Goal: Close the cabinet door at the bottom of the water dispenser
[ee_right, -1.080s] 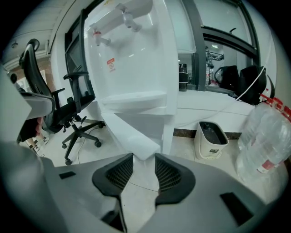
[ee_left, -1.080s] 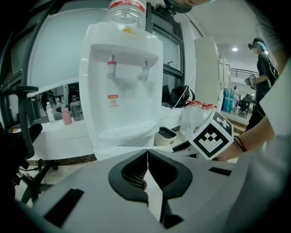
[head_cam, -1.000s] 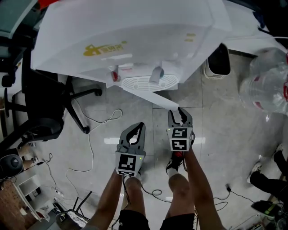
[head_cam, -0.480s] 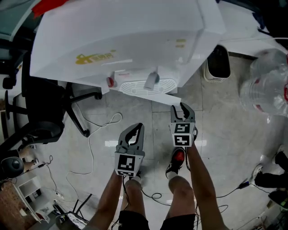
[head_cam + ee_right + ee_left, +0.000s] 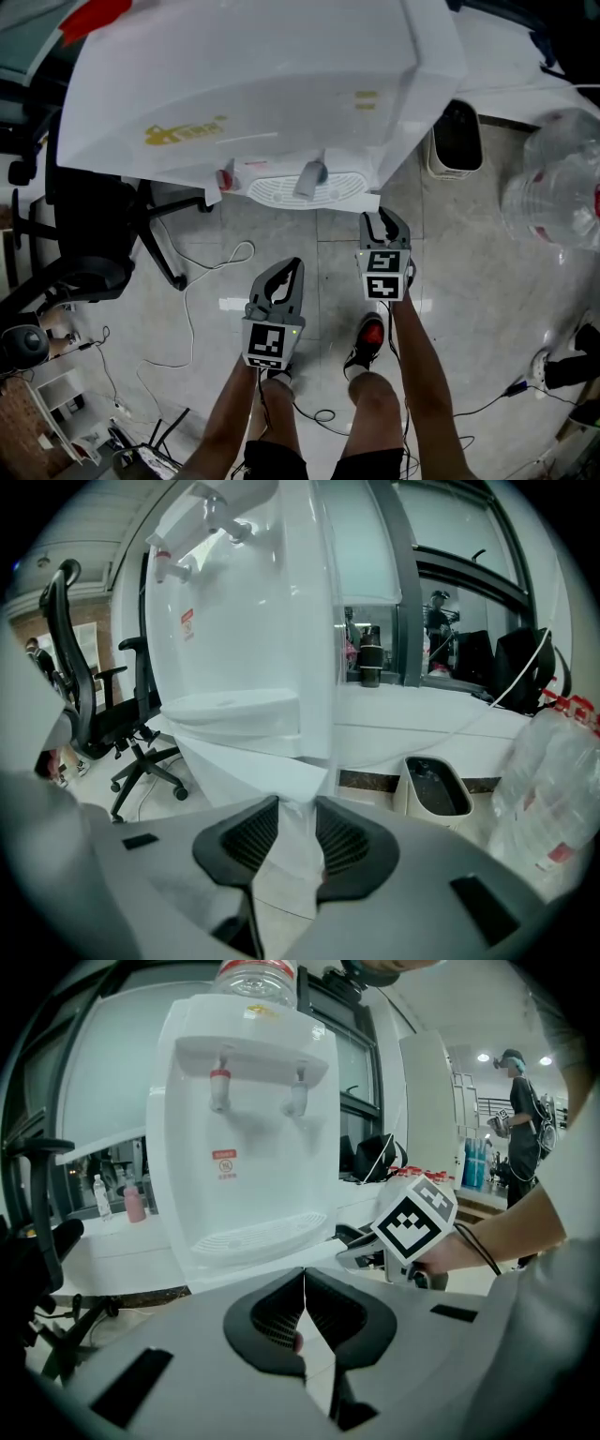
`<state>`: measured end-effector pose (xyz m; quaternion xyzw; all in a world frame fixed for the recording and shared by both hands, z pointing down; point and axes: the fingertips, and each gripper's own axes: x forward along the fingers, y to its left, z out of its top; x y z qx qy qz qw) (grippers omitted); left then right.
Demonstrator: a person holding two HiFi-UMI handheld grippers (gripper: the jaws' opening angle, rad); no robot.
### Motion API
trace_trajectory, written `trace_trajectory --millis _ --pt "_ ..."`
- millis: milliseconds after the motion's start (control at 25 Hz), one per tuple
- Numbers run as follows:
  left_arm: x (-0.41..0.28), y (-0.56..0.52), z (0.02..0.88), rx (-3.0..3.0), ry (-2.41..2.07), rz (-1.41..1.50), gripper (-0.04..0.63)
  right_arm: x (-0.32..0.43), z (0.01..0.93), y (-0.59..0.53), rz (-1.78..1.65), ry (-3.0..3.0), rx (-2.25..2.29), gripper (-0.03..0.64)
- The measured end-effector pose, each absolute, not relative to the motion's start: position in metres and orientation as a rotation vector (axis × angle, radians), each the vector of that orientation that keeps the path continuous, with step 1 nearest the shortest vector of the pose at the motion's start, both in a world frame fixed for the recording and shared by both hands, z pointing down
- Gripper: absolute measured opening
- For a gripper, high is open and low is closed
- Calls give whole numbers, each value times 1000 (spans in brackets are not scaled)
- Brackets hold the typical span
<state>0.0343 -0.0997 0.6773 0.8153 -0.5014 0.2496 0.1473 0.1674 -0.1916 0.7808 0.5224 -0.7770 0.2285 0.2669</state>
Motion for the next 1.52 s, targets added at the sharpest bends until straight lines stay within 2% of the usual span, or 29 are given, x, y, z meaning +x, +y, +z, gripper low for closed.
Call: trace_trajectory --millis 1120,1520 --pt "24 -108 680 2342 -1468 731 25 176 782 -231 593 -2105 1435 127" --pt "34 -103 659 2363 -1437 725 25 191 753 -215 597 -2099 1464 127"
